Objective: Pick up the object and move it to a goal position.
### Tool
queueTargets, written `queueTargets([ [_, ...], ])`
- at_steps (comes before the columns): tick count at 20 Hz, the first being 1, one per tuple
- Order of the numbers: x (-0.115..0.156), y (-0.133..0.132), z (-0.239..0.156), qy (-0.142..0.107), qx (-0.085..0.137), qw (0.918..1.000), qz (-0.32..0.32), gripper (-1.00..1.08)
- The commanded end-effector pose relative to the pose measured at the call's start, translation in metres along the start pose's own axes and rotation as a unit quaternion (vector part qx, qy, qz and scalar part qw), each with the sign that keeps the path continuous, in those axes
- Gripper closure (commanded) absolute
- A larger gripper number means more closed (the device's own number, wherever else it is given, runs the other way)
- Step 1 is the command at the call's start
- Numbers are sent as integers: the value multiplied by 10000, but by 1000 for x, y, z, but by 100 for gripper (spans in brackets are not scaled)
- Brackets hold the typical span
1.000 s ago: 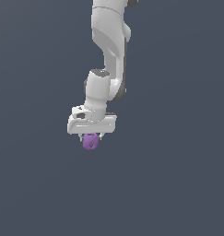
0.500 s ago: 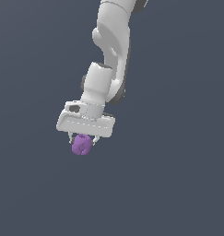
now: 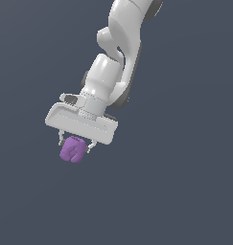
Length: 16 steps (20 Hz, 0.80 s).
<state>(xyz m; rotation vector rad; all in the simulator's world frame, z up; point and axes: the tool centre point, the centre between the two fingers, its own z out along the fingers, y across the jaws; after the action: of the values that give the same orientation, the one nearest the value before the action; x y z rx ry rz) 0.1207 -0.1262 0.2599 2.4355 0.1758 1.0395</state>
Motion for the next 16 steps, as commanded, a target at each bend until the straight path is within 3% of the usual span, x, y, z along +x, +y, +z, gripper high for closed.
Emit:
queueTargets([
  [1, 16, 12, -6, 193, -204, 9996, 96, 108],
  [8, 56, 47, -29, 729, -794, 9934, 380, 108],
  [16, 94, 86, -62, 1303, -1453, 9782, 704, 108],
])
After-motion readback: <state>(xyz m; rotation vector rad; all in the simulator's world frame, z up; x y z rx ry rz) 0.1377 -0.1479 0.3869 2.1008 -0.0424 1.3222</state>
